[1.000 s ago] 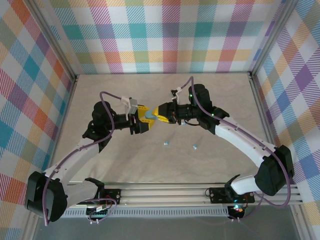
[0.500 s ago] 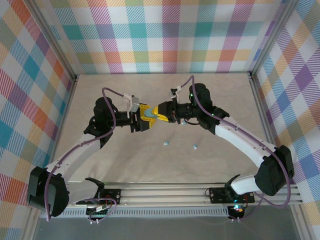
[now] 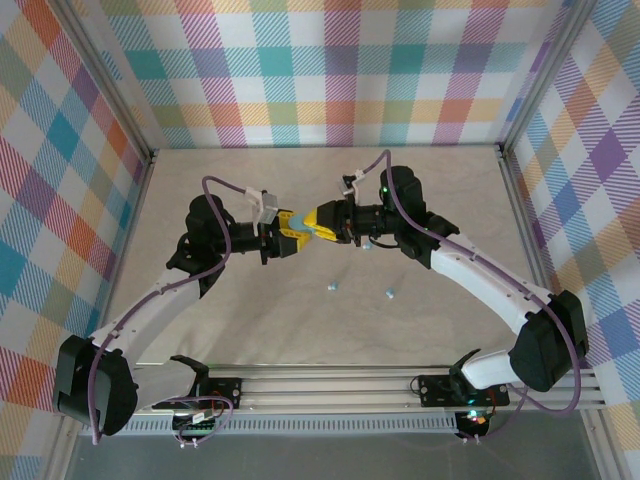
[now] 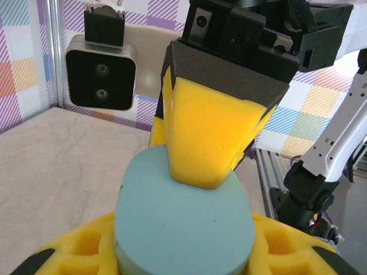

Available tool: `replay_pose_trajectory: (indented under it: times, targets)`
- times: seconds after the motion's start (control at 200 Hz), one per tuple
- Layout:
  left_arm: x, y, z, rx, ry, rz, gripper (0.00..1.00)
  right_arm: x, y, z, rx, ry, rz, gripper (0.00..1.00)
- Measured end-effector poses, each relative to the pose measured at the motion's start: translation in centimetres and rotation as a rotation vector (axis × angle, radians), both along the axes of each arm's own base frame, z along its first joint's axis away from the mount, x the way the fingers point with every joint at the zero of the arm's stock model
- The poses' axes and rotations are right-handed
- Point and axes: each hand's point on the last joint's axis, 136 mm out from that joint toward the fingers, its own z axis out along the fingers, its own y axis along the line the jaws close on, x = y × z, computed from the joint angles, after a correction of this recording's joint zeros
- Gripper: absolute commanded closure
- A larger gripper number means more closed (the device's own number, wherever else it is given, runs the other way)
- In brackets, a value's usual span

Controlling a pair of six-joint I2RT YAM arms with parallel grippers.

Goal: Insert the wireless bluetooth earbuds into the charging case

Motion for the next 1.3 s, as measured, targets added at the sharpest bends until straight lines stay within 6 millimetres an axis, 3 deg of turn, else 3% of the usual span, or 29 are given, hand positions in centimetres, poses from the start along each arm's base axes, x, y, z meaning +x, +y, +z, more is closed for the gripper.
replay_pose_trajectory:
  times: [0.055, 0.115, 0.185, 0.265, 0.395, 0.465, 0.67, 0.875, 1.035, 1.3]
  targets:
    - [-0.1, 0.0, 0.1, -0.001, -0.004, 0.0, 0.72, 0.0, 0.0, 0.0, 0.002, 0.0, 0.0, 0.94]
    - [-0.1, 0.1, 0.2, -0.002, -0.008, 0.002, 0.87, 0.0, 0.0, 0.2, 0.006, -0.005, 0.0, 0.93]
    - [-0.2, 0.1, 0.4, -0.005, -0.014, 0.004, 1.0, -0.1, 0.0, 0.3, 0.01, -0.009, 0.001, 0.79]
    - [-0.4, 0.2, 0.7, -0.006, -0.019, 0.004, 1.0, -0.1, -0.1, 0.5, 0.013, -0.014, -0.001, 0.69]
    - [-0.7, 0.3, 0.8, -0.005, -0.021, 0.002, 1.0, -0.5, -0.5, 1.1, 0.015, -0.046, -0.001, 0.41]
    - [-1.0, 0.4, 0.9, -0.001, -0.02, 0.002, 1.0, -0.5, -1.0, 1.4, 0.014, -0.072, -0.014, 0.33]
    - [-1.7, 0.4, 2.1, 0.026, -0.02, -0.026, 1.0, -0.6, -3.9, 3.7, 0.002, -0.275, -0.091, 0.29]
    - [-2.7, 0.4, 3.1, 0.053, -0.017, -0.076, 1.0, -2.4, -6.0, 5.3, -0.089, -0.614, -0.065, 0.27]
    - [-3.4, 0.5, 3.3, 0.073, -0.007, -0.105, 1.0, -3.7, -5.5, 4.2, -0.171, -0.769, 0.034, 0.22]
    - [-3.9, 0.1, 2.0, 0.101, 0.042, -0.144, 1.0, -5.4, -2.8, 2.2, -0.224, -0.887, 0.218, 0.22]
